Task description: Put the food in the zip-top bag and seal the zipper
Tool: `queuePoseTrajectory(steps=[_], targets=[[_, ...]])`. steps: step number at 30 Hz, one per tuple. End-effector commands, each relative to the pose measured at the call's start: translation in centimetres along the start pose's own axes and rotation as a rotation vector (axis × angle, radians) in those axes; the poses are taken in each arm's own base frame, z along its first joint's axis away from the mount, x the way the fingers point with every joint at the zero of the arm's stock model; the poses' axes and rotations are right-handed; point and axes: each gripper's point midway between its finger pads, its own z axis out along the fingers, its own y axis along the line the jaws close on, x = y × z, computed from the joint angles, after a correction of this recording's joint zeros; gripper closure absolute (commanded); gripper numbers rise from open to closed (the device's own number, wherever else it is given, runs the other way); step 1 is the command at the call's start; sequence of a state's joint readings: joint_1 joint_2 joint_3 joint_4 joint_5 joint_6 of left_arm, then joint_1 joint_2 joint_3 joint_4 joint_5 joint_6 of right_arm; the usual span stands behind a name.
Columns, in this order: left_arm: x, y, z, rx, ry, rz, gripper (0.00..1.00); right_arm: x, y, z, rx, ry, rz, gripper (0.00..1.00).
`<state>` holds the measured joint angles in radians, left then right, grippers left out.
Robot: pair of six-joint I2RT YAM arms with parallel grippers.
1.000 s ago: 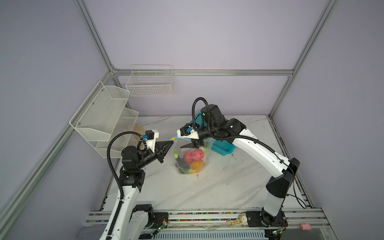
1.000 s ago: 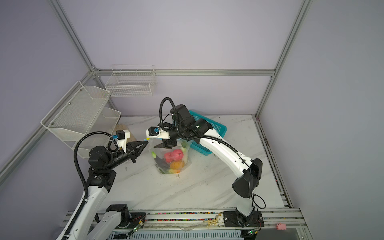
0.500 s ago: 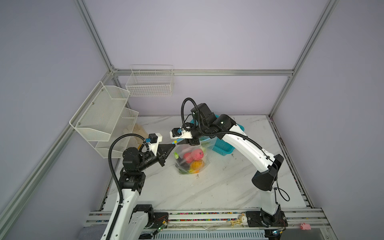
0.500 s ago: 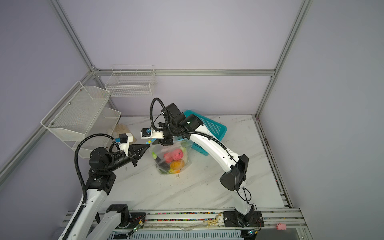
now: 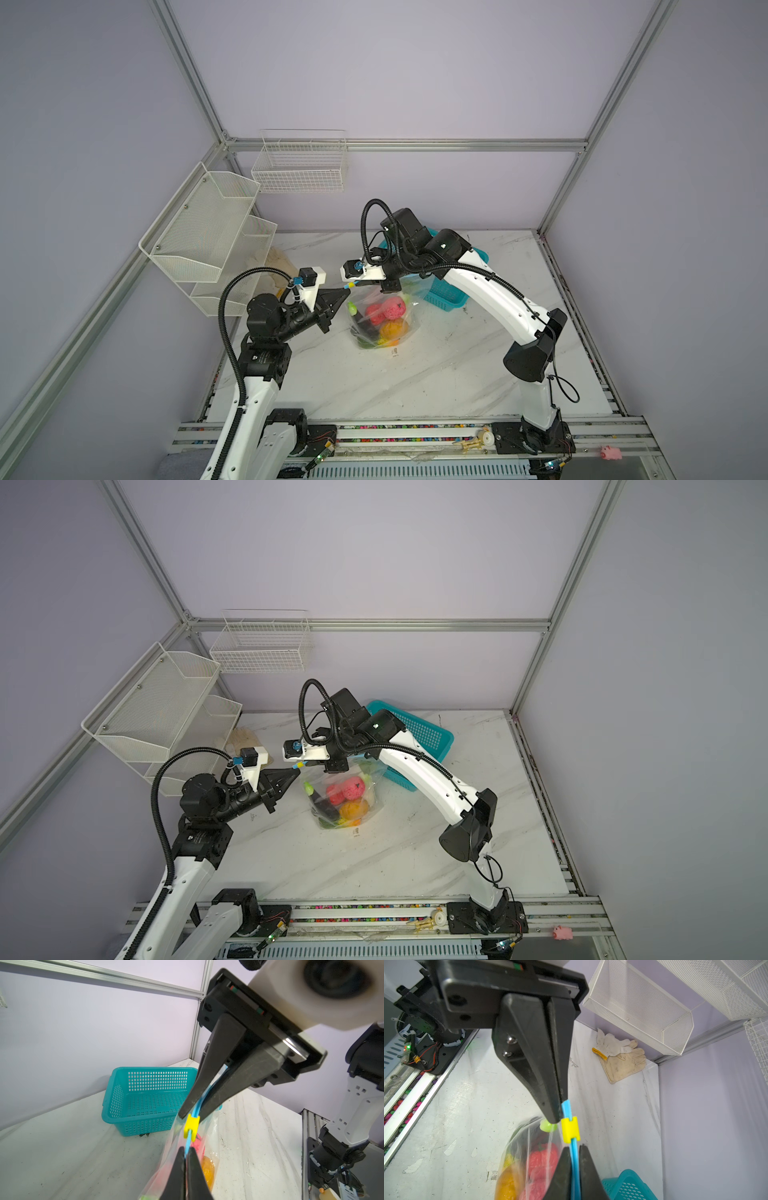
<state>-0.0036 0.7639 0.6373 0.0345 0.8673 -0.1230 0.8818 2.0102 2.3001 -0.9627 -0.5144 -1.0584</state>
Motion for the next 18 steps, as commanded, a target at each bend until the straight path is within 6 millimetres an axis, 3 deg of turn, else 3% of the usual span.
queuePoseTrajectory(steps=[1, 9, 18], targets=[[-2.9, -0.9, -0.1, 0.026, -0.042, 0.078, 0.76, -1.0, 0.0, -1.1, 0.012, -0.017, -0.033, 0.91], [-4.1, -0.2, 0.6, 0.021, -0.057, 0.128, 0.68, -1.1, -0.1, -0.8, 0.015, -0.02, -0.037, 0.95], [-5.6, -0.7, 1.3, 0.093, -0.085, 0.178, 0.73, -0.8, -0.1, -0.8, 0.017, -0.009, -0.035, 0.95]])
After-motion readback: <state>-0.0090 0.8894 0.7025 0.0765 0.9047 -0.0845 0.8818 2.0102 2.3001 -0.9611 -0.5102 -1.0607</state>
